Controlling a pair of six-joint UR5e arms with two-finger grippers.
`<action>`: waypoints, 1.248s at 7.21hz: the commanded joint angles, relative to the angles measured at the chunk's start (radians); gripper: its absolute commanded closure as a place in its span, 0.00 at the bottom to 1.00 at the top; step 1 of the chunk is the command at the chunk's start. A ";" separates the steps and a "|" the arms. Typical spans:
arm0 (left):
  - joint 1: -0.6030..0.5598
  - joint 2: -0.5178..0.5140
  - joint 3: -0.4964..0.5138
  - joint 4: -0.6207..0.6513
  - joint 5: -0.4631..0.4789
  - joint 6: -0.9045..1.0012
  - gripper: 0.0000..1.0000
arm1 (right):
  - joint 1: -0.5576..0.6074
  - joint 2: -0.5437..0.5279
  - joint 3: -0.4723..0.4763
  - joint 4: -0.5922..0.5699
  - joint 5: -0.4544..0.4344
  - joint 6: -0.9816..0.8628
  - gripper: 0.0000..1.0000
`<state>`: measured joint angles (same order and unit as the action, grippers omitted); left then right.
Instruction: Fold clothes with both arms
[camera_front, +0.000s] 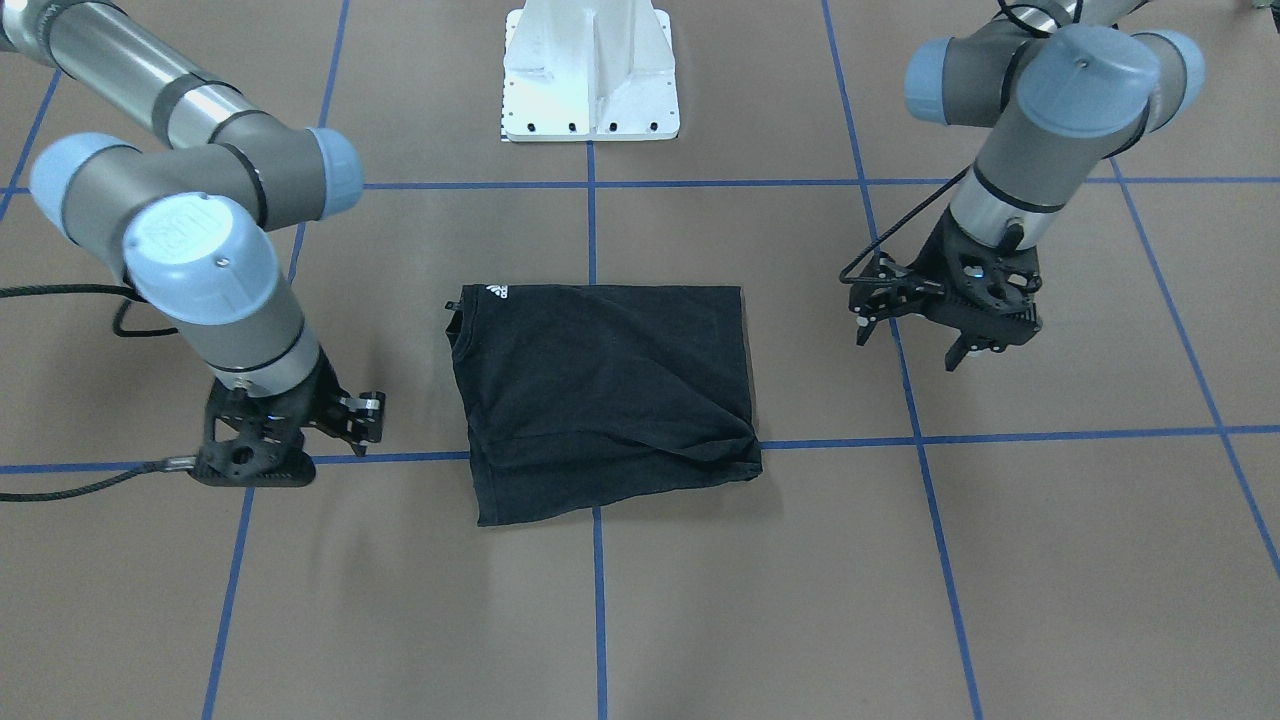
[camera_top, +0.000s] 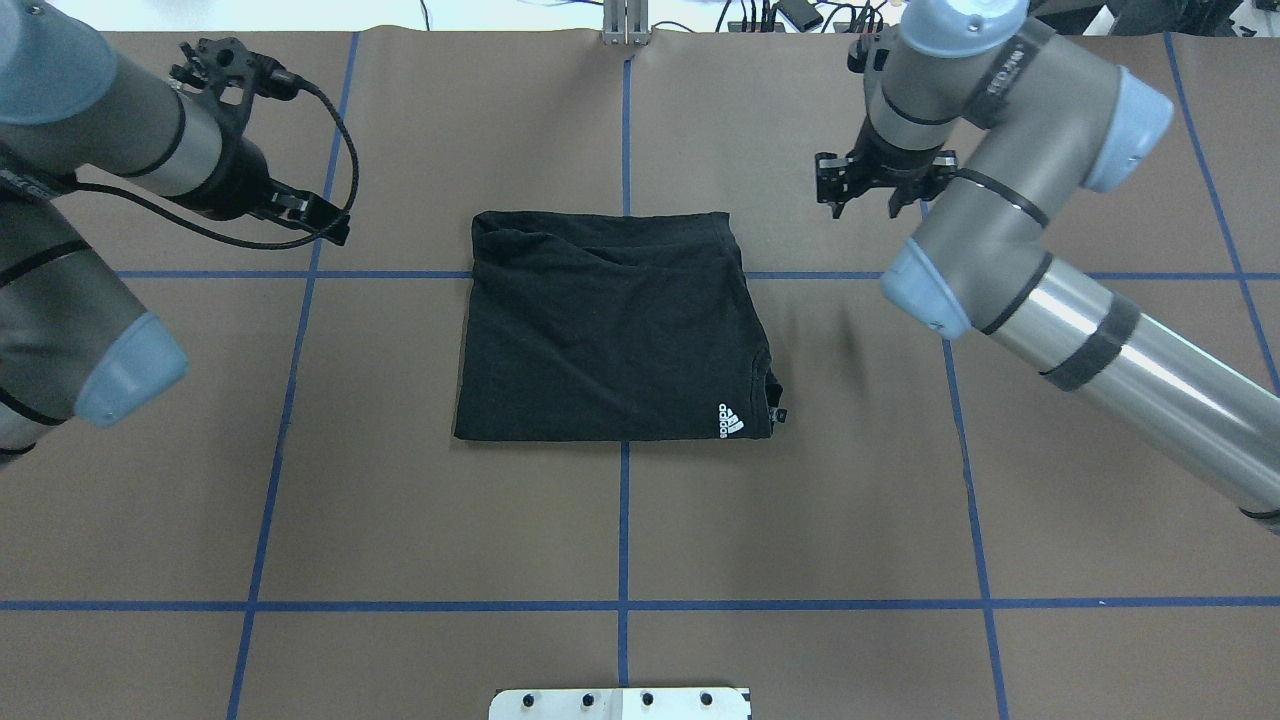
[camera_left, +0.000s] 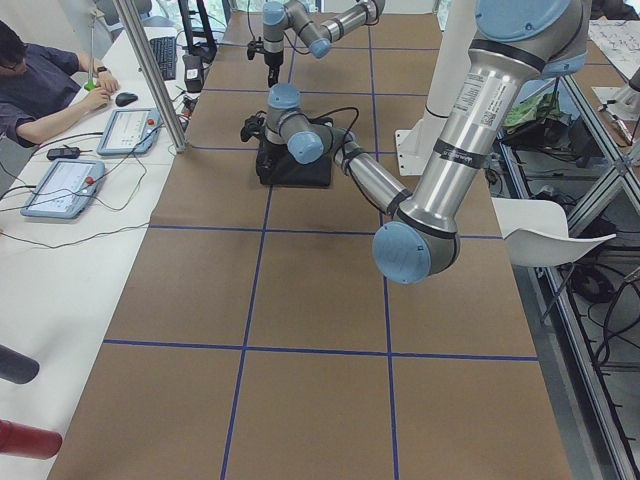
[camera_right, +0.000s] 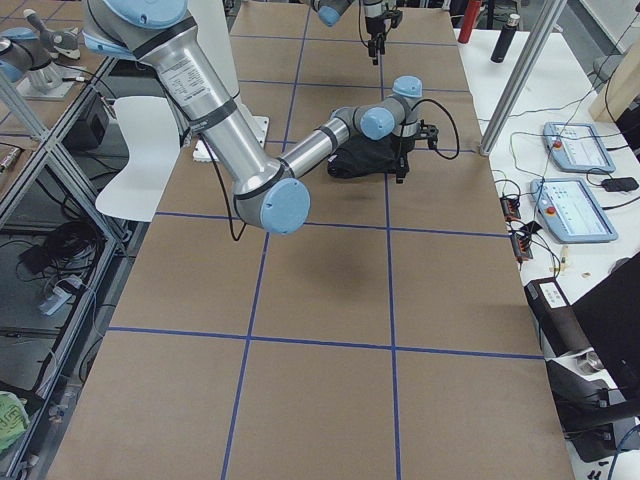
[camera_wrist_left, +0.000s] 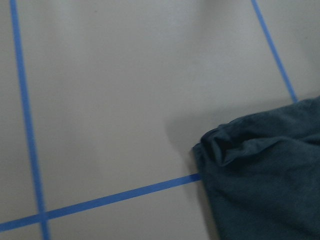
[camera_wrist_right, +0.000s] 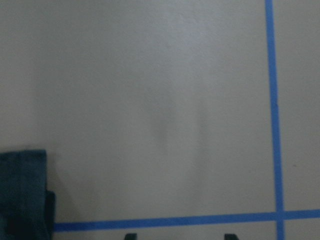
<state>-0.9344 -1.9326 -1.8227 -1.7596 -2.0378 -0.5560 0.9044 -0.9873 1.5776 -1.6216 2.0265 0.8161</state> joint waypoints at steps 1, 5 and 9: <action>-0.122 0.111 -0.017 0.022 -0.007 0.172 0.00 | 0.132 -0.175 0.200 -0.181 0.050 -0.346 0.00; -0.406 0.242 0.123 0.022 -0.189 0.569 0.00 | 0.431 -0.463 0.222 -0.196 0.172 -0.863 0.00; -0.559 0.277 0.291 0.023 -0.188 0.738 0.00 | 0.654 -0.715 0.222 -0.126 0.262 -1.055 0.01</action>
<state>-1.4347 -1.6624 -1.5824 -1.7369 -2.2247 0.1172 1.4991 -1.6237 1.8001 -1.7934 2.2702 -0.2145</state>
